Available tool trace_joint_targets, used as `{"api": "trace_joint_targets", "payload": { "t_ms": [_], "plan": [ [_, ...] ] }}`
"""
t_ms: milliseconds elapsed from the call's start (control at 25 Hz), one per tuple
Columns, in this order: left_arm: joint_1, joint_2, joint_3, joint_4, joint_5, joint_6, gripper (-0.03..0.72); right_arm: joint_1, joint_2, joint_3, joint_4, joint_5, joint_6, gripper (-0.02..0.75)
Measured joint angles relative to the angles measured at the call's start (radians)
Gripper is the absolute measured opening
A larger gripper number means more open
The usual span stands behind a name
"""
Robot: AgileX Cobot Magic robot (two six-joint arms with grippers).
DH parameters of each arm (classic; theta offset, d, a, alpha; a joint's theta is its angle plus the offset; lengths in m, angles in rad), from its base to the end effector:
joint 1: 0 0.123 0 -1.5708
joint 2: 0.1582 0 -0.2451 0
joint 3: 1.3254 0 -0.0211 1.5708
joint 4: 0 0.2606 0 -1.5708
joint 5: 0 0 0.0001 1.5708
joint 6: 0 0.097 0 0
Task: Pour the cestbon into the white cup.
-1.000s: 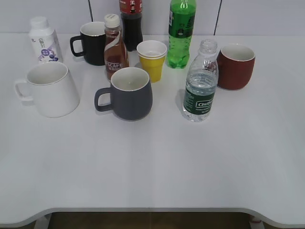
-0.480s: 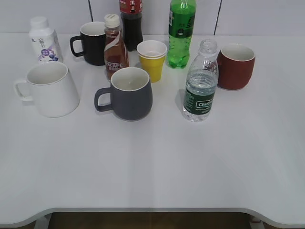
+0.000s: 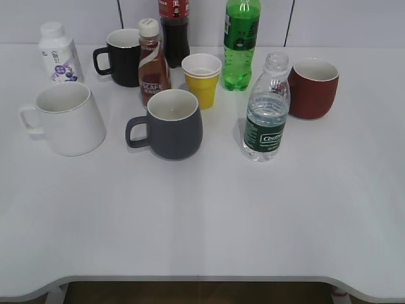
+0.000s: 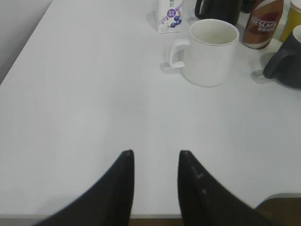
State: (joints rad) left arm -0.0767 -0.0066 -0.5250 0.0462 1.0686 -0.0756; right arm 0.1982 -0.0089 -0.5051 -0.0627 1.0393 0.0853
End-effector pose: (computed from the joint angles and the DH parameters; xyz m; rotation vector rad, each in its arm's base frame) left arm 0.0452 0.0005 0.2862 -0.0021 2.0200 -0.0416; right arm 0.0484 0.0044 0.2832 -0.1107 2.0059 0.1066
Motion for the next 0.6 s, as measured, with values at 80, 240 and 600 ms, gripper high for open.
{"api": "trace_joint_targets", "payload": {
  "t_ms": [80, 240, 600],
  "plan": [
    [0.000, 0.000, 0.000, -0.005, -0.001, 0.000, 0.241, 0.000, 0.000, 0.000, 0.000, 0.000, 0.000, 0.589],
    [0.000, 0.000, -0.016, -0.046, -0.061, 0.000, 0.241, 0.000, 0.000, 0.000, 0.003, 0.000, 0.000, 0.589],
    [0.000, 0.124, 0.073, 0.006, -0.959, 0.000, 0.241, 0.000, 0.000, 0.000, 0.005, 0.000, 0.000, 0.589]
  ]
}}
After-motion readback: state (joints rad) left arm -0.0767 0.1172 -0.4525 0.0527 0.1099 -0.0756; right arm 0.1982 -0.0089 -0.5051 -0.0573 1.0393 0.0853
